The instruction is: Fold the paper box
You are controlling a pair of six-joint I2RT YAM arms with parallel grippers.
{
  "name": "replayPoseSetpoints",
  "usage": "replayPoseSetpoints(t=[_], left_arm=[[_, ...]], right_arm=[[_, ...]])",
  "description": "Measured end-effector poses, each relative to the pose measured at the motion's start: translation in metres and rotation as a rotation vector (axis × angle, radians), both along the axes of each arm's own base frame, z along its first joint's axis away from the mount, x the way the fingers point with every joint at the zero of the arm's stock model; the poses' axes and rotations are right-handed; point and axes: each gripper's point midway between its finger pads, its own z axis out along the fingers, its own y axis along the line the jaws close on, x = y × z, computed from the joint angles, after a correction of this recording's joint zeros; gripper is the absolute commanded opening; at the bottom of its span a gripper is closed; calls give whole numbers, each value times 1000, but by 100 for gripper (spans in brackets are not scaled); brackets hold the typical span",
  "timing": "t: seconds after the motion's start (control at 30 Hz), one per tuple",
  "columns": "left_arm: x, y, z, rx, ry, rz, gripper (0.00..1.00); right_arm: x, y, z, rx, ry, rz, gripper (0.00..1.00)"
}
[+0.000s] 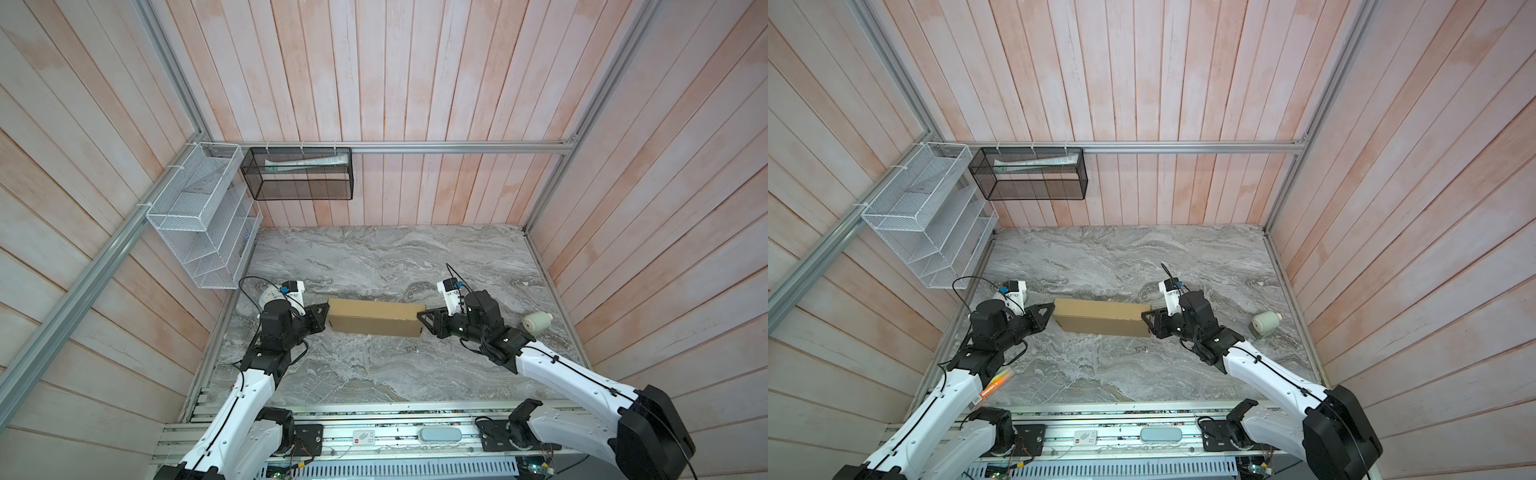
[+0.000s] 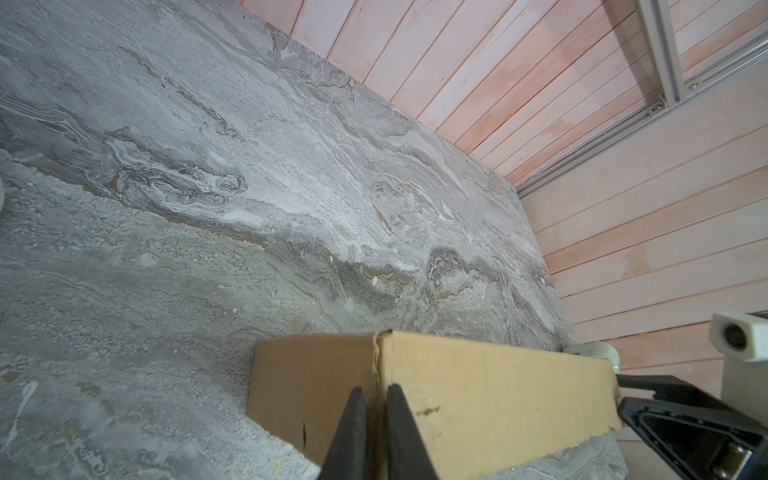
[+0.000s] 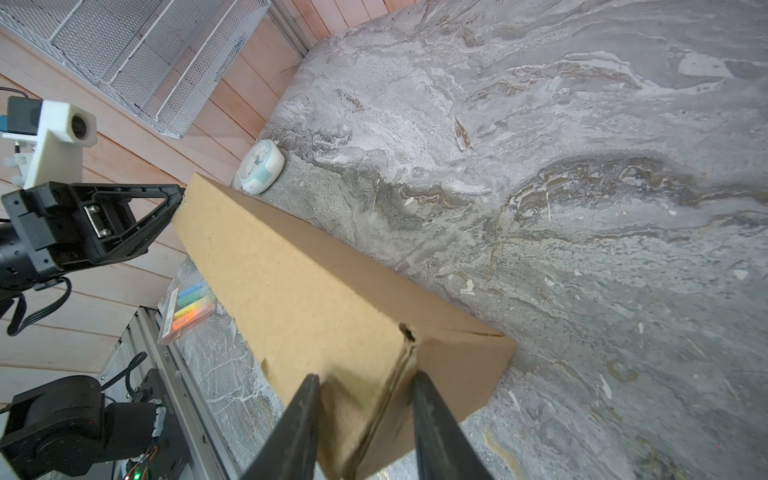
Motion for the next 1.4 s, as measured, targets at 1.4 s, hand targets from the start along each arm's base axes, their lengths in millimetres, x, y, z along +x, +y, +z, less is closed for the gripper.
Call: replayPoseSetpoints(t=[1.4], left_arm=[[-29, -5, -8, -70, 41, -1, 14]], right_arm=[[-17, -3, -9, 13, -14, 17, 43]])
